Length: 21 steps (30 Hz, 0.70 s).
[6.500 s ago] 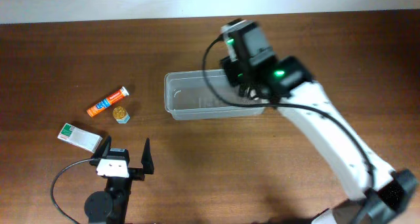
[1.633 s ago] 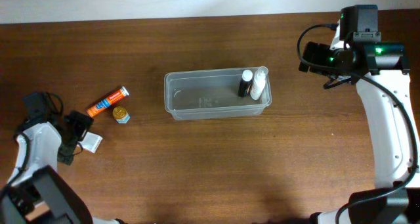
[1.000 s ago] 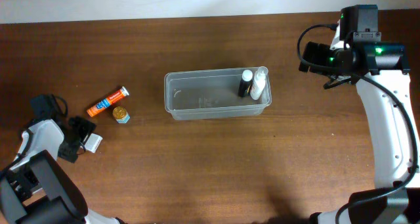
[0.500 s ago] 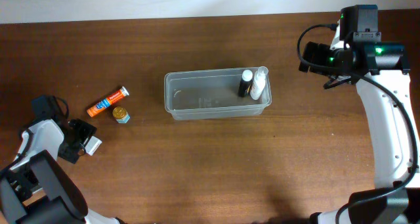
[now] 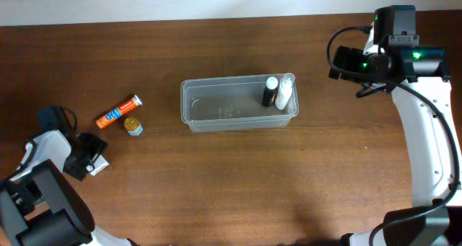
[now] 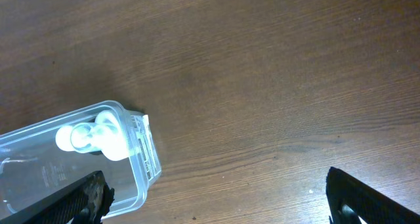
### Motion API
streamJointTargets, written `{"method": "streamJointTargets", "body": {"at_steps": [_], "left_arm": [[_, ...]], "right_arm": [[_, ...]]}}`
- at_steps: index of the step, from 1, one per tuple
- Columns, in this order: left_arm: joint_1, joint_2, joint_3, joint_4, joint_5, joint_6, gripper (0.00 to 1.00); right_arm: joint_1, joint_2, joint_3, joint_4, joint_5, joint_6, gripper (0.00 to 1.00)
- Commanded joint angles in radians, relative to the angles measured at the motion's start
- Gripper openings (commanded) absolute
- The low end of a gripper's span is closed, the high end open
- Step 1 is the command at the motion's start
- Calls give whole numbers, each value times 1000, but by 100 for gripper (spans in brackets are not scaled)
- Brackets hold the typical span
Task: Pack container
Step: 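Grasp the Panadol box with the left gripper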
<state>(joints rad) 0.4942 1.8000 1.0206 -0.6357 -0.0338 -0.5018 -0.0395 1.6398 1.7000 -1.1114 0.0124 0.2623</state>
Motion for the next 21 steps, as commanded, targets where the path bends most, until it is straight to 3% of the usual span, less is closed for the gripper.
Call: {"method": "streamJointTargets", "body": {"at_steps": [1,7,18,21], "left_arm": [[4,43,-6,60,6,86,74],[4,43,-6,128,8,100,73],[3,43,-6,101,11,100,41],[3,42,-5,101,18,100,36]], "right_arm": [[0,1,5,0,-4,8,98],[0,1,5,0,-4,9,98],[0,1,5,0,-4,8,98],[0,1,5,0,-4,9,98]]}}
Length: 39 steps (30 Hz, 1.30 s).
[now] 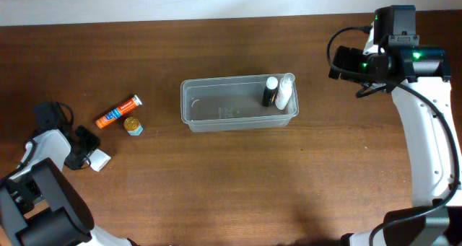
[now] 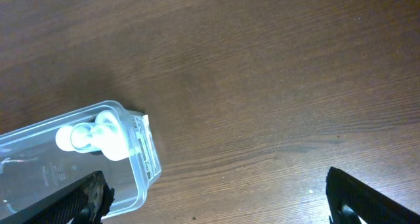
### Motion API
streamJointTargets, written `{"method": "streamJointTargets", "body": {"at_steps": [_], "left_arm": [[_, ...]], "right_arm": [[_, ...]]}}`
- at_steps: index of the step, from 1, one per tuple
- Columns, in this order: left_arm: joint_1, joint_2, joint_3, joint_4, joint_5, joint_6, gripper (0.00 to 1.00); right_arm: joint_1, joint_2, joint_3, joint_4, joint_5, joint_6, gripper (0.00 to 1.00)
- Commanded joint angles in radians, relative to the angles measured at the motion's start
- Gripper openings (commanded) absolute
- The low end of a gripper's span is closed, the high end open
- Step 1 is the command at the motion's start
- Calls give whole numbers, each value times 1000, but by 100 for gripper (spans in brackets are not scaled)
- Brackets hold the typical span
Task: Pack container
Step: 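Grasp the Panadol box with the left gripper, then lift the Panadol box and carry it over the container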
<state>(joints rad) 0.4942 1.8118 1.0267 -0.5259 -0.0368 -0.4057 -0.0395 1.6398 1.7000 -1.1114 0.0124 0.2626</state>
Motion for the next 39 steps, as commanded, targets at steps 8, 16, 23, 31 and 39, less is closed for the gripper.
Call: {"method": "streamJointTargets", "body": {"at_steps": [8,16,23,31,39], "left_arm": [[3,24,37,-52,95,19,36],[1,18,306,-228,383,180,31],[-84,18,566,-402,497,304,31],[-357,18,760,-447,452,476,32],[-689,19,784,-349,169,602,32]], "right_arm": [[0,1,5,0,-4,8,98],[0,1,5,0,-4,8,98],[0,1,5,0,-4,8,98],[0,1,5,0,-4,8,98],[0,1,5,0,-4,8,98]]}}
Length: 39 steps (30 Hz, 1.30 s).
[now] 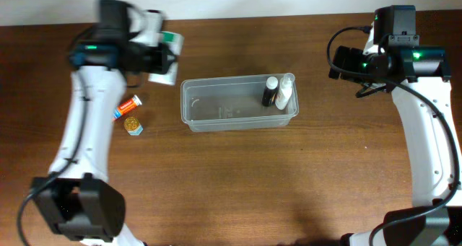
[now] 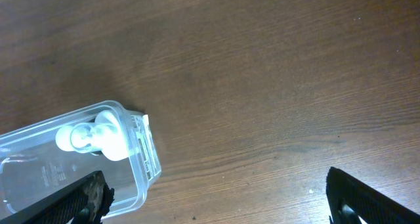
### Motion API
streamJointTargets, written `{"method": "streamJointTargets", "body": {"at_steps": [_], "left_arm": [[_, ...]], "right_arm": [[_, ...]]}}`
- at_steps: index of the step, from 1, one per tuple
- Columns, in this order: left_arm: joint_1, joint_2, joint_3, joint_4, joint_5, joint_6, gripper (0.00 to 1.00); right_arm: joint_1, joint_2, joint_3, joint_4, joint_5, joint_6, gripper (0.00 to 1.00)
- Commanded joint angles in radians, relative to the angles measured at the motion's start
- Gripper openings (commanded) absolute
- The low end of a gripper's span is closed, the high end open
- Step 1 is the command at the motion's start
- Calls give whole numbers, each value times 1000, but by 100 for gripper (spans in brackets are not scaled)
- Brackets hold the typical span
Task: Pack container
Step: 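Lift the Panadol box and carry it over the container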
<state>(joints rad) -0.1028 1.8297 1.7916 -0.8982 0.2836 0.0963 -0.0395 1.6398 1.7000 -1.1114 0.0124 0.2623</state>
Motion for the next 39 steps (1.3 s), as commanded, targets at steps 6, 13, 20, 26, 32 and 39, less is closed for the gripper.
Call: {"method": "streamJointTargets", "body": {"at_steps": [6,13,20,26,32,39], "left_arm": [[-295,7,18,121,-301,249,32],[-420,52,18,161,-307,453,32],[-444,153,16,131,-307,635,30],[-444,221,16,90,-306,701,23],[-446,232,16,45,-301,711,24],[-464,232,16,-5,-235,751,33]], "right_arm": [[0,1,5,0,-4,8,98],[0,1,5,0,-4,8,98],[0,1,5,0,-4,9,98],[0,1,5,0,-4,9,98],[0,1,5,0,-4,8,98],[0,1,5,0,-4,9,98]]}}
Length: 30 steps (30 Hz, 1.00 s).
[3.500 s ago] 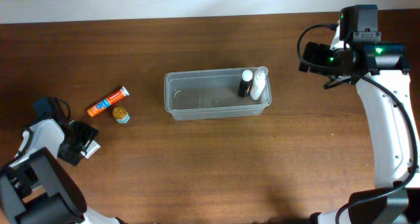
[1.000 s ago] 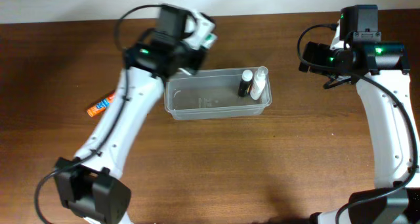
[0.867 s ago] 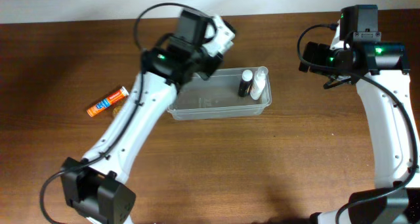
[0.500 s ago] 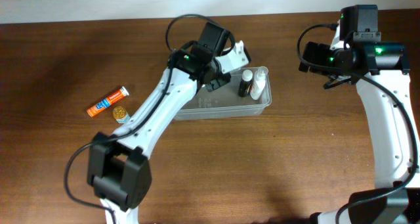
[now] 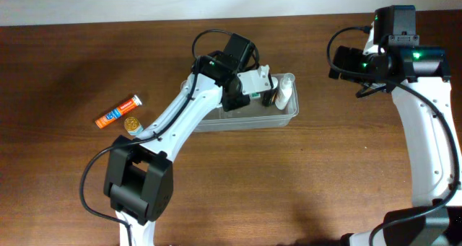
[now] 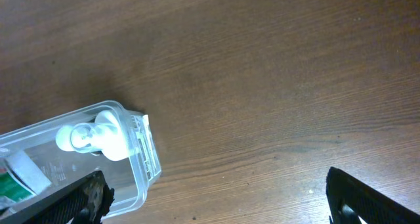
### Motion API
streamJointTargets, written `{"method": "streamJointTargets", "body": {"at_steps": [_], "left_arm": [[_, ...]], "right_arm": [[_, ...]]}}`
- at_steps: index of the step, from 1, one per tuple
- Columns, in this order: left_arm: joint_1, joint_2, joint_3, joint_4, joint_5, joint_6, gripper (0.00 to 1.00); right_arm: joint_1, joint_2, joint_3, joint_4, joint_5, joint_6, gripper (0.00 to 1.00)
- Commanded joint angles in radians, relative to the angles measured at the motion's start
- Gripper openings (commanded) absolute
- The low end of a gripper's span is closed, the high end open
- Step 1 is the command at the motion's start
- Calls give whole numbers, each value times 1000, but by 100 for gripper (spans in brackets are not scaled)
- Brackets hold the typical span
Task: Pack container
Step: 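Lift the Panadol box and carry it over the container, then lower the box into the container and open the left gripper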
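Observation:
A clear plastic container (image 5: 209, 117) lies at mid-table. At its right end stand a black bottle (image 5: 269, 96) and a white bottle (image 5: 284, 92), the white one also in the right wrist view (image 6: 98, 137). My left gripper (image 5: 244, 87) hangs over the container's middle, shut on a white box with green print (image 5: 258, 81), whose end shows inside the container (image 6: 18, 177). An orange tube (image 5: 118, 111) and a small yellow-lidded jar (image 5: 132, 125) lie on the table to the left. My right gripper (image 6: 216, 207) is open and empty, right of the container.
The wooden table (image 5: 238, 181) ends at a pale wall strip along the far side. My left arm (image 5: 184, 112) stretches from the near left across the container's left half. The right arm (image 5: 426, 138) stands along the right edge.
My left gripper has gone with the white and green box from beyond the container's far-left corner to over the container's middle, beside the black bottle. The right arm has not moved.
My left gripper was low at the table's left edge, at a white box lying there in both earliest moments. Later it held the box high near the container's far-left corner. Now the box is over the container's inside. The right gripper stayed open and still.

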<state>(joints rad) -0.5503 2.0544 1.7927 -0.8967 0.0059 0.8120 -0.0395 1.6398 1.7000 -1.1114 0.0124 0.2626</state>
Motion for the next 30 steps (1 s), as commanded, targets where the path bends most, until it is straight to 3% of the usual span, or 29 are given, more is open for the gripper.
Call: {"method": "streamJointTargets", "body": {"at_steps": [1,16,23,30], "left_arm": [[-19,7,14,-6,43,35,33],[-134,7,14,10,43,51,34],[-157,7,14,33,43,50,48],[-159,7,14,45,42,50,70]], "right_arm": [[0,1,5,0,-4,8,98],[0,1,5,0,-4,8,98],[0,1,5,0,-4,8,98],[0,1,5,0,-4,8,98]]}}
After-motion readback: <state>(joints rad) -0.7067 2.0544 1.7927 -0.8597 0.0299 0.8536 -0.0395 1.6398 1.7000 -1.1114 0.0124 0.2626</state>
